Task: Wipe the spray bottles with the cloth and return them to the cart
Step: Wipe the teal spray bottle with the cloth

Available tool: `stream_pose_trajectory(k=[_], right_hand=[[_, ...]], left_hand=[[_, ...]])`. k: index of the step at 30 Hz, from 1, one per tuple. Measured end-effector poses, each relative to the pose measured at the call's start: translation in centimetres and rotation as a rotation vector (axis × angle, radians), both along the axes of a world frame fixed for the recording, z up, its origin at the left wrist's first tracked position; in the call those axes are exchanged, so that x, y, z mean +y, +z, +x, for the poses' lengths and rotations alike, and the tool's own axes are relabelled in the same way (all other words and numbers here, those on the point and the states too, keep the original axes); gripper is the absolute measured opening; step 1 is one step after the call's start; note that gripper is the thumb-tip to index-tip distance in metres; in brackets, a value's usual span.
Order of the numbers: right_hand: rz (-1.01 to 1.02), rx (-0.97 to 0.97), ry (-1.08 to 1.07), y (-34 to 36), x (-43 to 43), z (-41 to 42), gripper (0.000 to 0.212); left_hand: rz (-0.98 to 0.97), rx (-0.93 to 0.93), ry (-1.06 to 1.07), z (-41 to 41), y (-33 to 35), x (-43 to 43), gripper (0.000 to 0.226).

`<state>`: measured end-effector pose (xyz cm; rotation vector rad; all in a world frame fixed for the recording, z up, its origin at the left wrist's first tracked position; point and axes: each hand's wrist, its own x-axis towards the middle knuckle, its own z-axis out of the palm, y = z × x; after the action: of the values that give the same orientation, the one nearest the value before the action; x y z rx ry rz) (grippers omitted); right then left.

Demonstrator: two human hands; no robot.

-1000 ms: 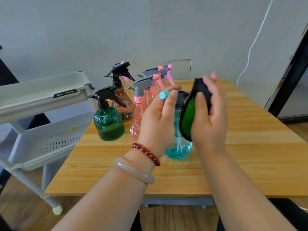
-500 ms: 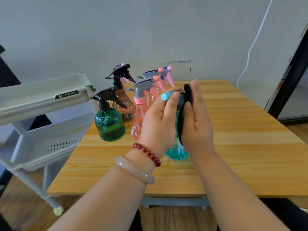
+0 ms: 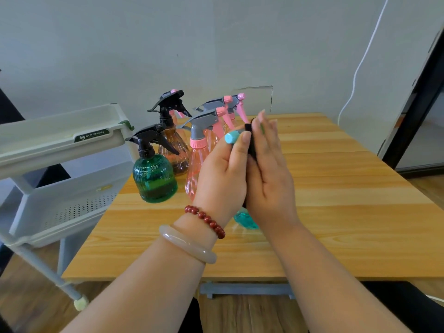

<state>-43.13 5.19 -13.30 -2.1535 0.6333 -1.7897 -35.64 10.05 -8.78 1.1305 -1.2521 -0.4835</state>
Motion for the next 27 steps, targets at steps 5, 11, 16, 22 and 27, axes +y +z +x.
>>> stream_pose_trajectory(k=[5, 11, 16, 22, 27], right_hand=[[0.128, -0.047, -0.056, 0.0, -0.5, -0.5, 0.047], [0.066, 0.011, -0.031, -0.7, -1.0, -0.7, 0.048], [0.082, 0.029, -0.045, -0.6, 0.2, -0.3, 0.049], [0.125, -0.02, -0.078, -0.5, 0.3, -0.2, 0.048], [0.099, -0.018, -0.146, -1.1, 0.4, -0.2, 0.048]], left_hand=[[0.016, -0.02, 0.011, 0.0, 0.2, -0.1, 0.024], [0.028, -0.025, 0.012, 0.5, 0.3, 0.1, 0.023], [-0.001, -0.064, 0.04, 0.6, 0.4, 0.4, 0.027], [0.043, -0.075, 0.037, 0.4, 0.6, 0.4, 0.024], [0.068, -0.051, 0.018, 1.0, 0.7, 0.2, 0.033]])
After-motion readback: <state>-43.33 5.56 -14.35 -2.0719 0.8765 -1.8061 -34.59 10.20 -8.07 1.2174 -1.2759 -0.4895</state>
